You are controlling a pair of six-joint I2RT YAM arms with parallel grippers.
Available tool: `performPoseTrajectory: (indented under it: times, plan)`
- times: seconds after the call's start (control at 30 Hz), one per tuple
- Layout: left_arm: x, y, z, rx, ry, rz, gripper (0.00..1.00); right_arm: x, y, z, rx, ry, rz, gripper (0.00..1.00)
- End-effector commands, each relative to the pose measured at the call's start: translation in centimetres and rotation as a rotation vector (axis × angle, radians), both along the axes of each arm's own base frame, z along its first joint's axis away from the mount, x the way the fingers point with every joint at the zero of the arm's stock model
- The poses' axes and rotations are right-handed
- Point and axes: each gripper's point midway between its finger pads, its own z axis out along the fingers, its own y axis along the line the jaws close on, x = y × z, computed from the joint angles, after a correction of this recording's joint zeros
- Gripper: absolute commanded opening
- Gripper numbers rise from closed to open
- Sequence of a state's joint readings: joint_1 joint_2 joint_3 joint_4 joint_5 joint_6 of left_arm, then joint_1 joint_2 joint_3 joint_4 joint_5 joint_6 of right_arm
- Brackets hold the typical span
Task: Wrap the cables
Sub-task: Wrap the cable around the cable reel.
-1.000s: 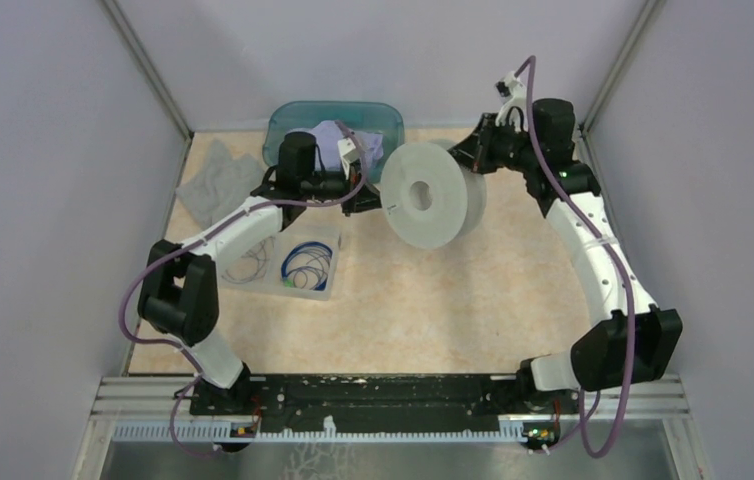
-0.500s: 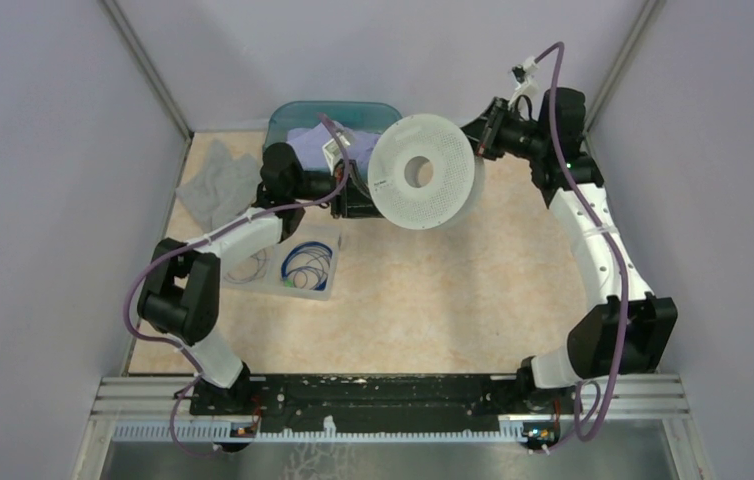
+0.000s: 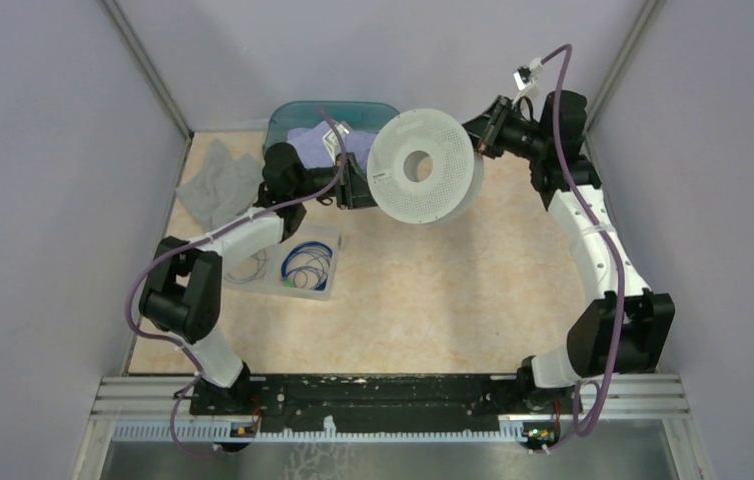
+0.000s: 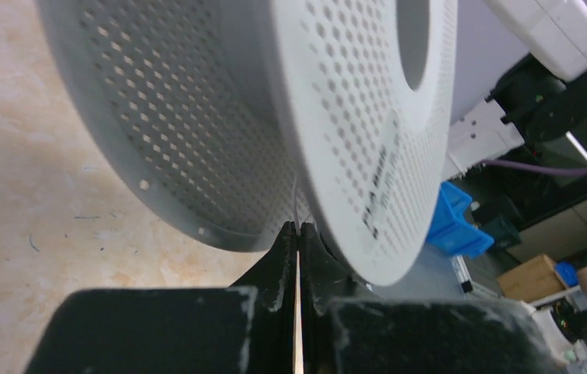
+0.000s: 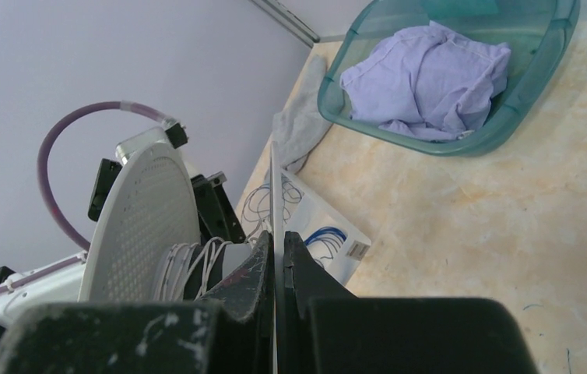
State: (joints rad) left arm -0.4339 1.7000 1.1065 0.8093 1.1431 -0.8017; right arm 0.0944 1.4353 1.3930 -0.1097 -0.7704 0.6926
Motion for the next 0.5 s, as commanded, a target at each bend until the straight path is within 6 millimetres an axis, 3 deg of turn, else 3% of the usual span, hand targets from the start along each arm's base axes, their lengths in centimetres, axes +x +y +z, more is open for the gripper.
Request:
performPoseTrajectory:
  times: [0.0, 0.27, 0.47]
  plan:
    - [2.4, -1.1, 1.2, -0.026, 0.036, 0.115, 0.00, 0.1, 0.6, 0.8, 0.014, -0.052, 0.010, 0.00]
    - [3.7, -1.4, 0.0, 0.008, 0.148, 0.177, 0.03, -0.4, 1.0, 0.8, 0.030, -0.068, 0.031, 0.00]
    - [2.8, -2.1, 0.3, -0.020, 0.168, 0.121, 0.06, -0.7, 1.7, -0.5, 0.054, -0.047, 0.052, 0.00]
